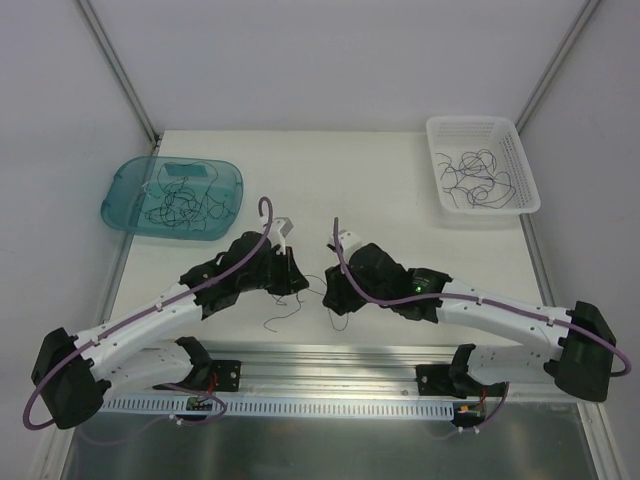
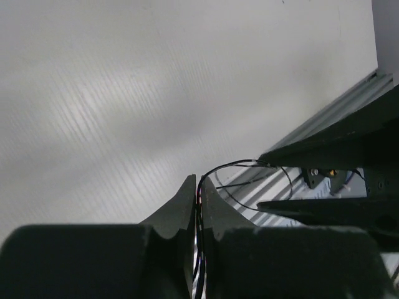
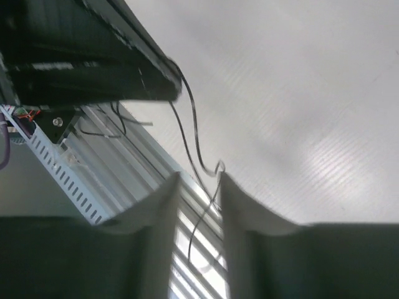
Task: Untangle the cables
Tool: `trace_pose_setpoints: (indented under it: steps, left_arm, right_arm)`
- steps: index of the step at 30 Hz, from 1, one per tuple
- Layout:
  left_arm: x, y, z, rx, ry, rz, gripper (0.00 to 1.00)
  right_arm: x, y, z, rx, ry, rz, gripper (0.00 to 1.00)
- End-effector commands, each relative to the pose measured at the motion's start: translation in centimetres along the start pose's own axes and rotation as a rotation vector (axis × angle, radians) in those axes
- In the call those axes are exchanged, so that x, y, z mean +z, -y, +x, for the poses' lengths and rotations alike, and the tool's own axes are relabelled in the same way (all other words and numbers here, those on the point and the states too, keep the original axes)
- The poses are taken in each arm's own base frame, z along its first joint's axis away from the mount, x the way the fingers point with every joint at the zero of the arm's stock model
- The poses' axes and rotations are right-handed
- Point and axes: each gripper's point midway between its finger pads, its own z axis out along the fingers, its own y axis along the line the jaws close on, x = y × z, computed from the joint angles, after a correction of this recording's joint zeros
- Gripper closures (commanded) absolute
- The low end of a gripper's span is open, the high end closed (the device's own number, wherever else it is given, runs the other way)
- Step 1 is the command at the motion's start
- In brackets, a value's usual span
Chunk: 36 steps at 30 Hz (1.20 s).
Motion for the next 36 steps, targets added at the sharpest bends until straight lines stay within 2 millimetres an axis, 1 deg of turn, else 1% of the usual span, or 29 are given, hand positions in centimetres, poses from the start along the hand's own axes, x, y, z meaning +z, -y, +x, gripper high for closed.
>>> trace_pose_setpoints:
  steps: [1, 3, 5, 6, 7, 8, 9, 10, 11, 12, 13, 14, 15, 16, 17, 19, 20, 23, 24, 25, 26, 27, 28, 29, 31, 32, 33, 35, 36]
  left_arm:
    - [-1.2, 0.3, -4.0, 0.057, 0.137, -0.054, 1.0]
    - [-1.5, -0.1, -5.0, 0.075, 0.159, -0.082, 1.0]
    - [-1.9, -0.1, -6.1, 0.076, 0.171, -0.096, 1.0]
    - [-2.0, -0.3, -6.7, 0.084, 0.179, -0.108, 1.0]
    - [-2.4, -0.7, -8.3, 0.074, 0.21, -0.126, 1.0]
    - [-2.7, -1.3, -8.8, 0.068, 0.211, -0.151, 1.0]
    - [-3.1, -1.7, -9.7, 0.067, 0.227, -0.168, 1.0]
    - [-4.2, -3.0, -11.9, 0.034, 0.277, -0.209, 1.0]
    - [-4.8, -3.6, -12.8, 0.022, 0.298, -0.23, 1.0]
    - [-5.5, -4.5, -13.7, 0.022, 0.316, -0.261, 1.0]
    - [-7.0, -5.6, -15.9, 0.007, 0.377, -0.304, 1.0]
    - [-7.9, -6.6, -17.1, 0.0, 0.411, -0.347, 1.0]
    - [-8.7, -7.5, -18.1, 0.008, 0.433, -0.382, 1.0]
    - [-9.7, -7.8, -19.6, 0.004, 0.465, -0.403, 1.0]
    - [-11.0, -9.7, -20.9, -0.026, 0.503, -0.458, 1.0]
    - [-12.3, -11.6, -22.8, -0.059, 0.541, -0.517, 1.0]
    - [-13.3, -13.3, -23.6, -0.094, 0.567, -0.563, 1.0]
    - [-14.6, -17.1, -25.6, -0.162, 0.608, -0.676, 1.0]
    - [-15.4, -18.6, -26.2, -0.187, 0.625, -0.712, 1.0]
    - [-15.6, -20.4, -26.9, -0.217, 0.629, -0.743, 1.0]
    - [-16.0, -21.5, -27.5, -0.232, 0.639, -0.76, 1.0]
    - [-16.7, -23.1, -27.8, -0.257, 0.648, -0.793, 1.0]
    - [-16.4, -24.7, -28.1, -0.279, 0.637, -0.817, 1.0]
    - [-16.5, -25.6, -28.4, -0.294, 0.642, -0.832, 1.0]
    - [-16.3, -28.1, -28.8, -0.316, 0.627, -0.869, 0.76]
    - [-16.2, -28.8, -28.9, -0.315, 0.621, -0.884, 0.65]
    - [-16.1, -29.5, -28.9, -0.31, 0.61, -0.9, 0.38]
    - [-15.8, -30.8, -28.9, -0.316, 0.588, -0.922, 0.2]
    - [-15.8, -31.0, -28.8, -0.318, 0.586, -0.925, 0.04]
  right_arm:
    - [-1.8, 1.3, -0.5, -0.013, 0.046, 0.06, 0.53]
    - [-2.6, 2.1, -0.3, -0.023, 0.045, 0.099, 0.44]
    - [-3.8, 2.7, -0.7, -0.036, 0.074, 0.128, 0.35]
    - [-4.3, 3.2, -0.3, -0.045, 0.062, 0.149, 0.32]
    - [-5.2, 3.4, -0.6, -0.048, 0.083, 0.156, 0.27]
    - [-5.8, 4.2, -0.8, -0.055, 0.094, 0.194, 0.24]
    - [-6.4, 4.8, -0.3, -0.064, 0.078, 0.221, 0.22]
    - [-7.0, 5.3, -0.2, -0.069, 0.083, 0.243, 0.18]
    - [-8.1, 5.9, -0.6, -0.069, 0.115, 0.273, 0.16]
    - [-8.7, 6.6, -0.1, -0.075, 0.104, 0.302, 0.15]
    - [-9.3, 7.0, 0.0, -0.078, 0.109, 0.32, 0.13]
    - [-10.4, 7.6, -0.4, -0.075, 0.143, 0.346, 0.11]
    - [-11.0, 8.2, 0.2, -0.08, 0.13, 0.371, 0.1]
    - [-11.6, 8.6, 0.2, -0.077, 0.142, 0.389, 0.08]
    - [-12.3, 9.3, 0.1, -0.074, 0.161, 0.424, 0.07]
    - [-13.8, 10.1, 0.3, -0.059, 0.186, 0.454, 0.02]
    - [-14.6, 10.8, 0.4, -0.059, 0.193, 0.493, 0.01]
    - [-16.6, 11.6, 0.0, -0.031, 0.259, 0.527, 0.0]
    - [-17.3, 11.9, 0.1, -0.028, 0.274, 0.531, 0.01]
    - [-17.7, 12.0, 0.1, -0.026, 0.284, 0.534, 0.0]
    - [-18.1, 12.3, 0.2, -0.025, 0.293, 0.545, 0.0]
    - [-18.5, 12.5, 0.4, -0.026, 0.29, 0.553, 0.0]
    - [-19.0, 12.8, 0.5, -0.021, 0.304, 0.558, 0.01]
    - [-19.4, 13.2, 0.8, -0.019, 0.305, 0.578, 0.0]
    - [-20.1, 13.9, 1.1, -0.008, 0.325, 0.602, 0.0]
    - [-20.5, 14.2, 1.4, 0.003, 0.327, 0.615, 0.0]
    - [-20.8, 14.3, 1.5, 0.006, 0.334, 0.62, 0.0]
    - [-21.7, 14.8, 1.7, 0.02, 0.359, 0.635, 0.0]
    - [-22.0, 15.1, 1.8, 0.025, 0.365, 0.643, 0.0]
